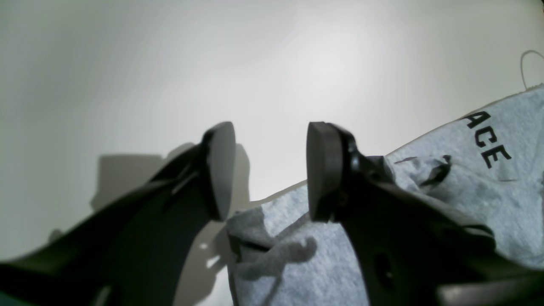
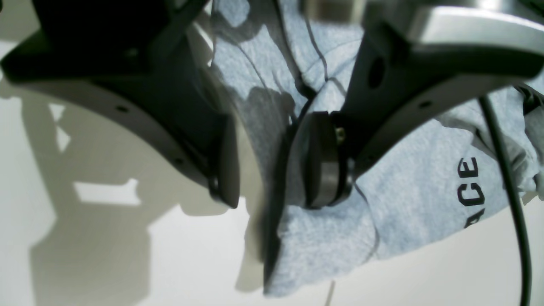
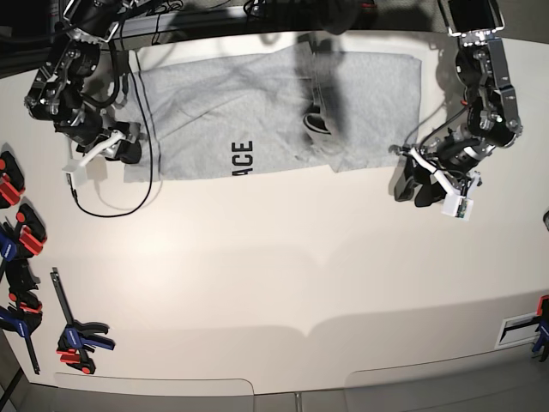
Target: Fold the T-shirt properly
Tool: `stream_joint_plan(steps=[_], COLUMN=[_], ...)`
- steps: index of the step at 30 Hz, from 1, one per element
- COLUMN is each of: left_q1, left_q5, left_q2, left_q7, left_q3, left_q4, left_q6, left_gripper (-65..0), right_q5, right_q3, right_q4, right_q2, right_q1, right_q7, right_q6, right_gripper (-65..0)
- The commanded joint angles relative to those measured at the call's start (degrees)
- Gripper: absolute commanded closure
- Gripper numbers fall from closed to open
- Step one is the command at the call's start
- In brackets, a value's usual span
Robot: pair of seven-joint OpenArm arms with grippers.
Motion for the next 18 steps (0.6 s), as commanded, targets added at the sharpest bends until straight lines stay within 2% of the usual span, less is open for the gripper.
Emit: stream_joint_plan(steps=[1,6,8,10,13,18], left_q1=[-0.76,-0.76,-0.76,-0.76,-0.76,-0.76], left_q5=[-0.94,-0.94,-0.92,-0.92,0.04,0.35], left_q2=[-0.61,-0.63,-0.63,-0.66,-0.81,-3.96], left_q7=[-1.18,-1.18,-1.18,-1.18,-1.16,-0.70], left_q3=[-0.33,-0.33,-0.33,-0.33,-0.33,-0.33], left_q4=[0.79,0.79,0.79,0.79,0.79,0.79], left_q6=[-0.37,-0.37,-0.37,-0.37,-0.35,0.02], left_gripper=[-25.5,-25.5,-25.4,-25.5,-25.4,-25.4], right_q5=[1.03,1.03,1.03,1.03,1.03,1.05], right_q3=[0.17,0.13,0.13,0.13,0.13,0.13], right_q4=[0.48,-0.66,-0.79,-0.79,-0.79,-0.79], right_q2=[0.09,-2.34,-2.56,-2.16,-1.73,-1.70], right_q1=[0.61,0.61,0.61,0.63,0.63,0.66], right_q7=[0.66,0.59,0.15,-0.66,-1.22,-1.31], right_q6=[0.48,0.50,0.50,0.48,0.48,0.48], right_gripper=[-25.7,-25.5,-23.1,-16.8,-1.2,0.0])
